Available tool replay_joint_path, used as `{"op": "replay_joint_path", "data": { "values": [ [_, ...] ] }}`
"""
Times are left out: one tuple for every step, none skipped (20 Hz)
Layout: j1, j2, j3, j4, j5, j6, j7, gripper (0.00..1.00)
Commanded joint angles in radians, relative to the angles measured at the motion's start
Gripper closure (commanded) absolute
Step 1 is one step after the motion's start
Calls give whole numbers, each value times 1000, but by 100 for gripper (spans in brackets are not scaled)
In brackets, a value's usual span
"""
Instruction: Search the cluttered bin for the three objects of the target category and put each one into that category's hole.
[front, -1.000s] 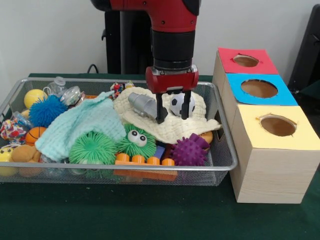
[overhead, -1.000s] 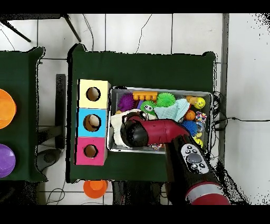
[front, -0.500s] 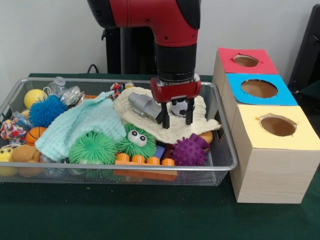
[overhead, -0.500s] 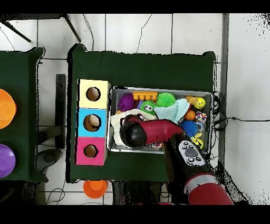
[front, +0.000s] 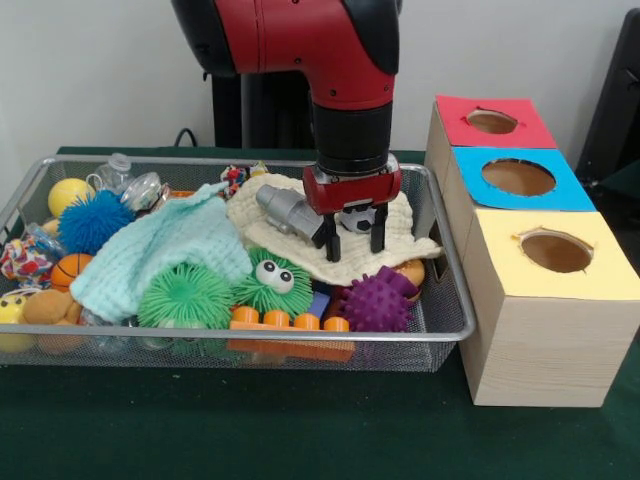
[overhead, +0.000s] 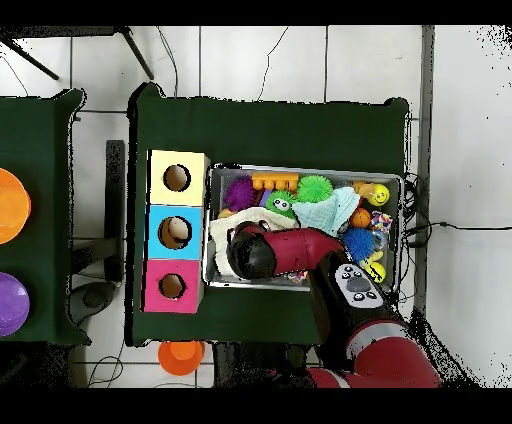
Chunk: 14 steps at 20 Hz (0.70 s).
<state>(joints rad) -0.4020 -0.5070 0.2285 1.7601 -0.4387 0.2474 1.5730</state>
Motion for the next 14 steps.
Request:
{"op": "replay_joint_path", "data": {
  "values": [
    [-10,99,56,-70,-49,152,-62,0],
    [-15,101,63,-69,-48,155,-65,0],
    [-14,101,64,-69,-47,166,-69,0],
    [-16,102,66,-66,-47,174,-74,0],
    [-17,102,68,-65,-48,178,-76,0],
    [-21,103,74,-65,-50,184,-85,0],
    [-22,103,77,-64,-49,187,-87,0],
    [-30,106,86,-60,-47,188,-92,0],
    [-39,109,96,-57,-46,190,-96,0],
    [-47,112,105,-53,-44,192,-100,0],
    [-55,115,114,-50,-42,193,-105,100],
    [-72,127,135,-44,-41,192,-117,100],
    [-80,133,144,-41,-43,190,-122,100],
    [-99,146,164,-35,-46,186,-134,100]
  ]
}}
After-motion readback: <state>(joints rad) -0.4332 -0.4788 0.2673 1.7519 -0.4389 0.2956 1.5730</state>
